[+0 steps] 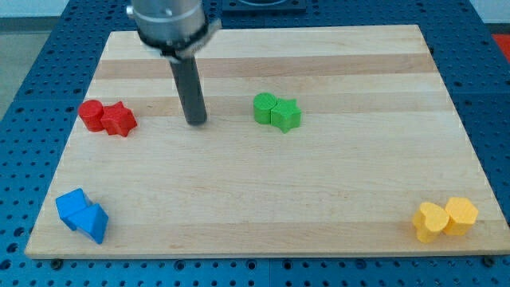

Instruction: Separate the green star and green circle

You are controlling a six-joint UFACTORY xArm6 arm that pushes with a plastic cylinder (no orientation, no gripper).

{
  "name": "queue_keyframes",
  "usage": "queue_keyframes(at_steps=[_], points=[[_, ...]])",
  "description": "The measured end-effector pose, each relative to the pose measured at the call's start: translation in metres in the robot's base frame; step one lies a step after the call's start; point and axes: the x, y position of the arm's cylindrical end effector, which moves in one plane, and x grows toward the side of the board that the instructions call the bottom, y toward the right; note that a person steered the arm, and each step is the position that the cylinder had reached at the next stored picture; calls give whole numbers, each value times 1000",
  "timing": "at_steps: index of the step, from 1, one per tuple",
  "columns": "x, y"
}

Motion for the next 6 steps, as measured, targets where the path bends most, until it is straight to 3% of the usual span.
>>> queue_keyframes(at_steps=[1, 2, 4, 6], points=[[-54, 8], [-62, 39], [-29, 101], [6, 117]])
